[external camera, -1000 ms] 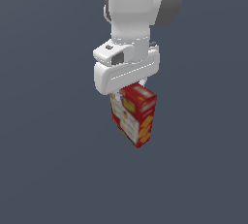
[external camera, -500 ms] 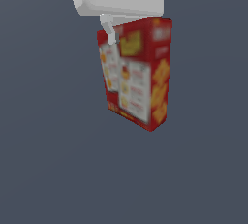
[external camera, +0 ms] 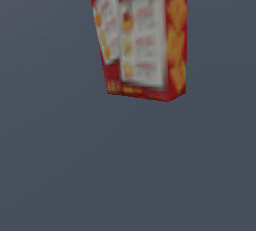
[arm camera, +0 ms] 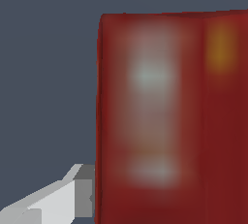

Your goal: Pick up the object and move it to a goal position.

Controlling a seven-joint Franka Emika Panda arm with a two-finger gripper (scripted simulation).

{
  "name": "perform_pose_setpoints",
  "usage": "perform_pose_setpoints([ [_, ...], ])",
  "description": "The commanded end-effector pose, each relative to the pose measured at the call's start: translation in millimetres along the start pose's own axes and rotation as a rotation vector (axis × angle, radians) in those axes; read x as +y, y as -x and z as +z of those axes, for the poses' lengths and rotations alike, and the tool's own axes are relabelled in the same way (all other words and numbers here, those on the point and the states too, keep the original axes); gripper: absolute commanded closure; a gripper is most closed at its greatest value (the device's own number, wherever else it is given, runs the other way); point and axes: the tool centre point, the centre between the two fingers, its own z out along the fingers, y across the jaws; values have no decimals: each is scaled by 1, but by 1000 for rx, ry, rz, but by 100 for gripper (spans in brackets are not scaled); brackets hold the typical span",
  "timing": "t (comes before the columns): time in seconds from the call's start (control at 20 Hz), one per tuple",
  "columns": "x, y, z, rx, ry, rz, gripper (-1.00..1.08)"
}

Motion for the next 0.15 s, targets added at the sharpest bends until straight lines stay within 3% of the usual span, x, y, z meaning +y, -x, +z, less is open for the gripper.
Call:
perform_pose_setpoints([
  [0.0, 2, -2, -8, 14, 5, -5, 108],
  [0.1, 2, -2, -10, 16, 6, -6, 108],
])
